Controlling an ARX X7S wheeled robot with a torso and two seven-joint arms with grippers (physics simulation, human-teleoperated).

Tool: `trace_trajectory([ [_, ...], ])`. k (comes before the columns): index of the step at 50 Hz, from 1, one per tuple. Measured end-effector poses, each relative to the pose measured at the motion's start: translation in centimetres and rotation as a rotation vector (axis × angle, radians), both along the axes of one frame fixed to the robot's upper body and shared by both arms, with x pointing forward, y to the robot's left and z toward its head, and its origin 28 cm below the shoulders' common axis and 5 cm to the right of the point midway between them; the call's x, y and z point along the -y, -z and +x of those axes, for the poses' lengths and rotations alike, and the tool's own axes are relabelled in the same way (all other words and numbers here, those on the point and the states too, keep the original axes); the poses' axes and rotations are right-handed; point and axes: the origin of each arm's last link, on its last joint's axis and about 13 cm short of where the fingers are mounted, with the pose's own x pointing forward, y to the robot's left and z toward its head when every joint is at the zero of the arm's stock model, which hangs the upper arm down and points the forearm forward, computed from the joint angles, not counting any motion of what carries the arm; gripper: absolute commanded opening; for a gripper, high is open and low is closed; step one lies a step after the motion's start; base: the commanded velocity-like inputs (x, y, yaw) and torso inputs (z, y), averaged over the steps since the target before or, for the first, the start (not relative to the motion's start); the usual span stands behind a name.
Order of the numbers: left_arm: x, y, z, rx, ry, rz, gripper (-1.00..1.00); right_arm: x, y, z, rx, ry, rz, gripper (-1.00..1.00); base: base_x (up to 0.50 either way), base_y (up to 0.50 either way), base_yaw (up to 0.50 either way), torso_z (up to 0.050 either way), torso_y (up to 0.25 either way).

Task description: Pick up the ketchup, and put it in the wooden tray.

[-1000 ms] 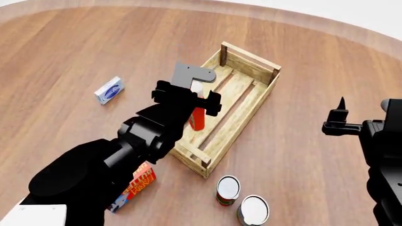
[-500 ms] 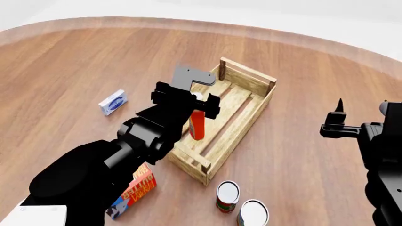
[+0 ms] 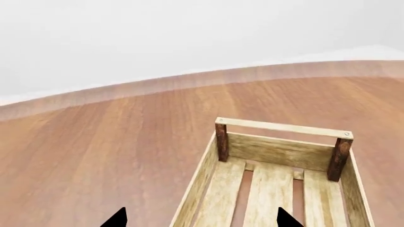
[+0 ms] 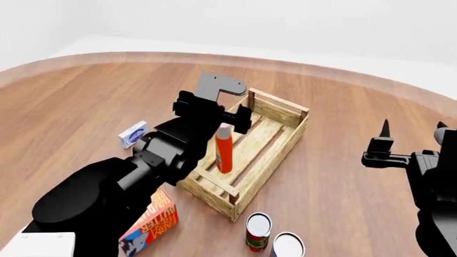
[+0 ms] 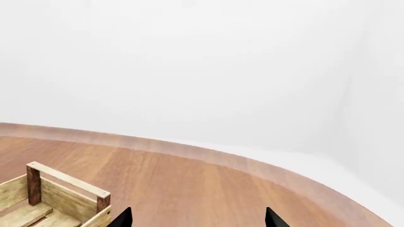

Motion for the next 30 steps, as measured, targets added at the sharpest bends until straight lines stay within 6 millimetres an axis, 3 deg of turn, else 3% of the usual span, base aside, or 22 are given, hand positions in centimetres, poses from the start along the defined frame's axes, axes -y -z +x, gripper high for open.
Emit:
trace_trajectory([
  [20,0.1,-2.3,0.6,0.084,0.005,-0.061,1.00,-0.7,-1.5,-1.4,0.022,-0.011,-0.005,1.00,0.00,0.00,0.00,-0.042,0.187],
  [25,-0.7,-3.0,0.3,0.140,-0.010,-0.092,1.00,-1.3,-2.0,-1.9,0.033,-0.022,-0.013,1.00,0.00,0.00,0.00,-0.042,0.166],
  [30,-2.0,-3.7,-0.6,0.199,-0.029,-0.127,1.00,-2.1,-2.0,-2.5,0.044,-0.035,-0.021,1.00,0.00,0.00,0.00,0.000,0.000],
])
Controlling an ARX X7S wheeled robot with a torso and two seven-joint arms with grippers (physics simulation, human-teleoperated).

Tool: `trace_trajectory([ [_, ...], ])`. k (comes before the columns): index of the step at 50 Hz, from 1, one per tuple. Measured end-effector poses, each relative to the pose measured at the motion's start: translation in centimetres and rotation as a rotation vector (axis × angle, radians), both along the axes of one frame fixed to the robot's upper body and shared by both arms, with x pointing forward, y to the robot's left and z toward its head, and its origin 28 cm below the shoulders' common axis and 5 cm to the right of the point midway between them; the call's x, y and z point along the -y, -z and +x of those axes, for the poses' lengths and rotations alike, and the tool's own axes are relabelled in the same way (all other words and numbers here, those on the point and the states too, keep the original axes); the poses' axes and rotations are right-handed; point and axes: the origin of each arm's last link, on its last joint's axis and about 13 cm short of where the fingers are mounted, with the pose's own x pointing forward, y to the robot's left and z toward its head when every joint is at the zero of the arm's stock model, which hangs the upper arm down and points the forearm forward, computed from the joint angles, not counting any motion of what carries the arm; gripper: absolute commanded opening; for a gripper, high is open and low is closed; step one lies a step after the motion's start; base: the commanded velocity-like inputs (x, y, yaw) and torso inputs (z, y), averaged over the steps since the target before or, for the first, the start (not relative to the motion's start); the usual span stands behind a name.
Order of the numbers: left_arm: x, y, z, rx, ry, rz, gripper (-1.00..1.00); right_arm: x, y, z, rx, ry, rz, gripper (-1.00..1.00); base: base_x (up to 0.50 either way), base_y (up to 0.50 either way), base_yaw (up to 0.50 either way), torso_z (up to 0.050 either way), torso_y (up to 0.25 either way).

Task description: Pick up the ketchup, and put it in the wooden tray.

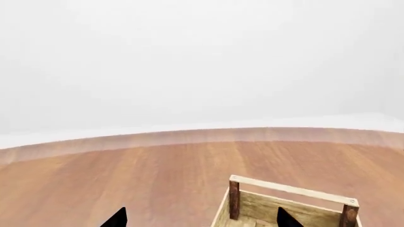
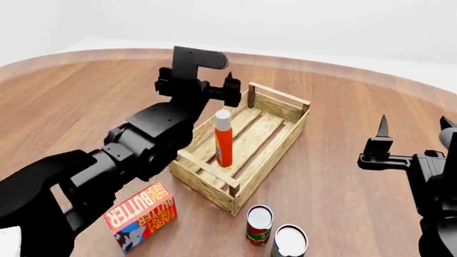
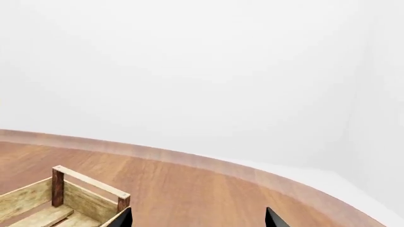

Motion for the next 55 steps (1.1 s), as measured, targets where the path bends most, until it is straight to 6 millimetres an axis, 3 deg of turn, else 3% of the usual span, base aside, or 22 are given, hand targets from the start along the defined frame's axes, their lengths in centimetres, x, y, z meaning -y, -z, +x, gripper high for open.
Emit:
trace_trajectory([
  [16,-5.3,-1.8,-7.3,0.146,-0.056,-0.156,1.00,-2.1,-0.6,0.1,0.050,-0.036,-0.010,1.00,0.00,0.00,0.00,0.000,0.000],
  [27,-8.5,-1.4,-11.7,0.157,-0.169,-0.261,1.00,-2.8,-1.4,-0.7,0.086,-0.050,-0.042,1.00,0.00,0.00,0.00,0.000,0.000],
  [40,-10.3,-0.4,-14.2,0.131,-0.263,-0.313,1.00,-3.3,-1.7,-2.1,0.119,-0.054,-0.057,1.00,0.00,0.00,0.00,0.000,0.000],
  [55,-11.0,0.6,-15.3,0.111,-0.302,-0.323,1.00,-3.9,-1.4,-3.1,0.134,-0.070,-0.060,1.00,0.00,0.00,0.00,0.000,0.000],
])
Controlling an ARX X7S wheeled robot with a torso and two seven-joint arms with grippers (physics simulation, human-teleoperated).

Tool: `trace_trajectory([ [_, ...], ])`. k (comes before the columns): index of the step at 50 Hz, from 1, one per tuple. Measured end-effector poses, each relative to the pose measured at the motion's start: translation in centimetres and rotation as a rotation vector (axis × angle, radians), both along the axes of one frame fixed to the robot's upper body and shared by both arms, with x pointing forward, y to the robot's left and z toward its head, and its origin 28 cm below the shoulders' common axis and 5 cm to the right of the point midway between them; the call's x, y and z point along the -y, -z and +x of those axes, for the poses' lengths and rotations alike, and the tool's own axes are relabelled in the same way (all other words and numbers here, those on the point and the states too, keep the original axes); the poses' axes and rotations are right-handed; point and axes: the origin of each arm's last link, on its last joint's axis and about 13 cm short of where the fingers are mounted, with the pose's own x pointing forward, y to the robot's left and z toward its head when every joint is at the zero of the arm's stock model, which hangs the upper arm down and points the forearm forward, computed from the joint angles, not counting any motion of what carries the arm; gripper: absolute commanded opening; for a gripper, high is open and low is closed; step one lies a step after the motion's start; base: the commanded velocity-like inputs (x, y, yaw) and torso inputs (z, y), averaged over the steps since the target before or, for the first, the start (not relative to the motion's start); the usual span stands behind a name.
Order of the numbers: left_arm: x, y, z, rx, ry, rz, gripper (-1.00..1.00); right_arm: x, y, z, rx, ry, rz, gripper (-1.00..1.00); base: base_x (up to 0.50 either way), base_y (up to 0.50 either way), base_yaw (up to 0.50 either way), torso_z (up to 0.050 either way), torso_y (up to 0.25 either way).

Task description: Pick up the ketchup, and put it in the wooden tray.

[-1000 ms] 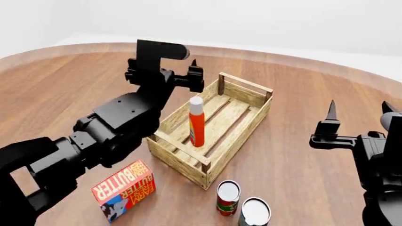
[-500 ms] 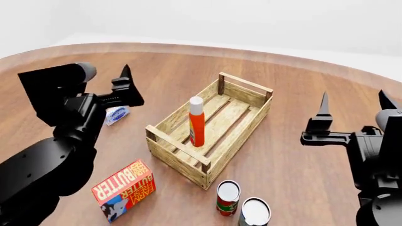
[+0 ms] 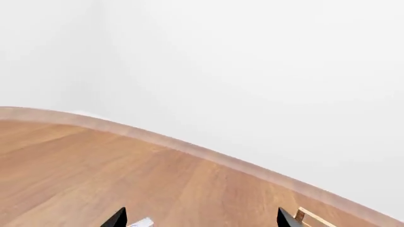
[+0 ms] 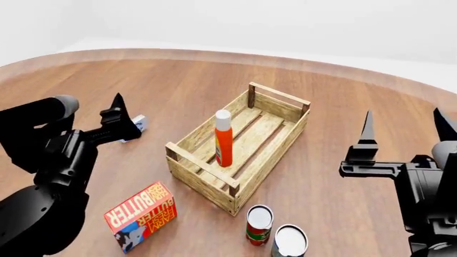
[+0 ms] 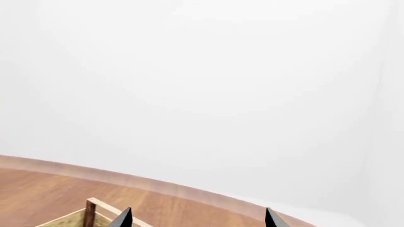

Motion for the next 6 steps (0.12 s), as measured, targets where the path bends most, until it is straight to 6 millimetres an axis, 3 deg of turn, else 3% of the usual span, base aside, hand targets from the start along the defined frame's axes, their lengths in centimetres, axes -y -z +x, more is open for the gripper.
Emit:
trace_trajectory([
  [6,-0.19,0.27,-0.26,-0.002,-0.007,0.005,1.00,-0.22,0.20,-0.17,0.002,-0.008,-0.001,1.00,0.00,0.00,0.00,0.000,0.000],
])
